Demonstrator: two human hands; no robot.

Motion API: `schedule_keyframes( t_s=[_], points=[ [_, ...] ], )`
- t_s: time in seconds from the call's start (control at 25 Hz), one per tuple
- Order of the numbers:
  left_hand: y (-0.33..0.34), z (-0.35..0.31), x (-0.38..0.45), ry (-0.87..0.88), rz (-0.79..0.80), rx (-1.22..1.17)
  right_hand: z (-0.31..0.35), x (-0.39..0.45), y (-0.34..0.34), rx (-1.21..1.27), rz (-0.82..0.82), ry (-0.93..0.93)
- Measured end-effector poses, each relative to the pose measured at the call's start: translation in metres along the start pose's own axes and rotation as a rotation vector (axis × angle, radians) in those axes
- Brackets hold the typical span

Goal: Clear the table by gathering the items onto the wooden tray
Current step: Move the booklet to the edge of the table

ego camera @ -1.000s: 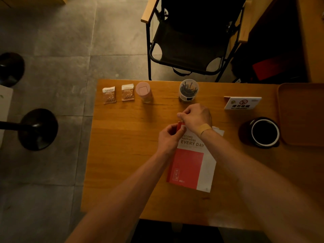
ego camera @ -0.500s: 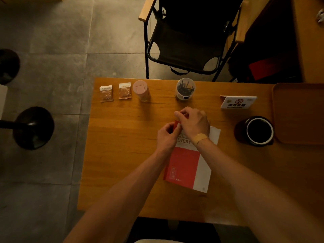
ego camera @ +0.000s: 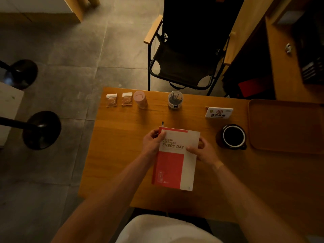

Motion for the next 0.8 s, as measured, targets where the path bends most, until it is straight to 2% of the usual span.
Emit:
schedule_keyframes(
  t_s=[0.16,0.32,0.6,0.8],
  points=[
    [-0.006,-0.012,-0.021,0.011,-0.046,-0.054,-0.014,-0.029,0.005,0.054,0.128,0.061],
    [-0.012,-0.021,-0.038,-0.005,-0.059,-0.14,-0.014,-0.051,0.007,0.029,0.191,0.062],
    [-0.039,-0.033,-0.068,0.036,-0.079,-0.13,0.005,-0.08,0.024,0.039,0.183,-0.022],
    [-0.076,-0.017,-0.094,0.003,0.02,-0.042,0.021,-0.09,0.061,0.071,0.163,-0.076]
  ],
)
Point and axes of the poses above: each hand's wrist, its own x-axis towards the middle knuckle, its own y-axis out of the palm, z = x × y, the point moved 9 cm from there along x, towards the middle knuckle, and after that the axes turned 4 degrees about -y, right-handed, at the moved point
